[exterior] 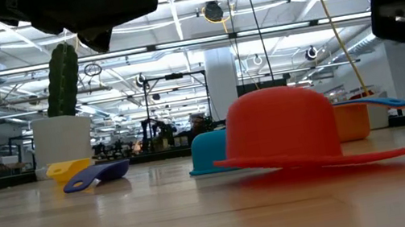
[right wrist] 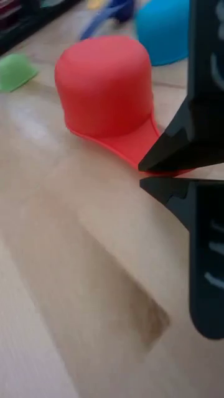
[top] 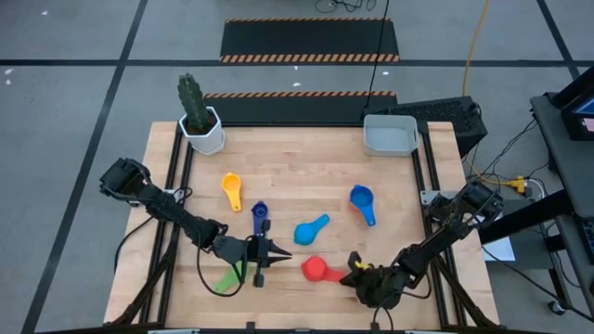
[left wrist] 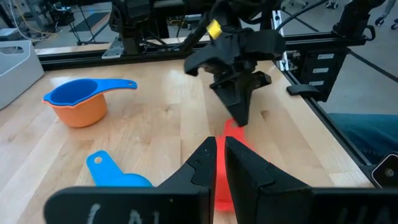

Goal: Nest measuring cups in basket
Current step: Stack the red measuring cup on top of the blue measuring cup

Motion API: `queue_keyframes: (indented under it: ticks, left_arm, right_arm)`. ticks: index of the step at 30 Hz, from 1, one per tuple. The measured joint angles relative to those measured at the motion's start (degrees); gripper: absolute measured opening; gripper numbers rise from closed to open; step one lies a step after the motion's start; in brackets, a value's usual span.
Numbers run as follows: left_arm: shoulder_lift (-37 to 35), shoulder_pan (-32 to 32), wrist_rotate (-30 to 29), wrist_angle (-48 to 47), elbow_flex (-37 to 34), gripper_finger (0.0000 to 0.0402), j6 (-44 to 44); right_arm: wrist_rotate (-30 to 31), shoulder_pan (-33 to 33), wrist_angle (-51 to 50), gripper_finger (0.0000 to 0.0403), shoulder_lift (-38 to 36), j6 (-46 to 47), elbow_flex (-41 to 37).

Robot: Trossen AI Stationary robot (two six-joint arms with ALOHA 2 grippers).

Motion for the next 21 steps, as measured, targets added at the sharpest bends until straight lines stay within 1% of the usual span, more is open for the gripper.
queue_keyframes:
  ticks: [3,7,10,16,19,21]
  left_arm:
    - [0.0,0.0,0.0,0.0,0.0,0.0037,0.0]
    - [0.0,0.0,0.0,0.0,0.0,0.0037,0.1]
    - [0.0,0.0,0.0,0.0,0.0,0.0037,0.3]
    - [0.0,0.0,0.0,0.1,0.0,0.0037,0.3]
    - [0.0,0.0,0.0,0.1,0.0,0.0037,0.4]
    - [0.0,0.0,0.0,0.3,0.0,0.0037,0.4]
  right_arm:
    - [0.1,0.0,-0.2,0.0001,0.0,2.9,0.0]
    - [0.2,0.0,0.8,0.0001,0.0,3.4,0.0]
    - [1.5,0.1,2.8,0.0000,-0.1,3.3,0.0]
    - [2.6,0.4,3.2,0.0000,-3.4,4.1,0.1]
    - [2.7,0.5,3.3,0.0000,-5.5,6.9,0.1]
    - [2.7,0.5,3.3,0.0000,-6.6,10.5,0.1]
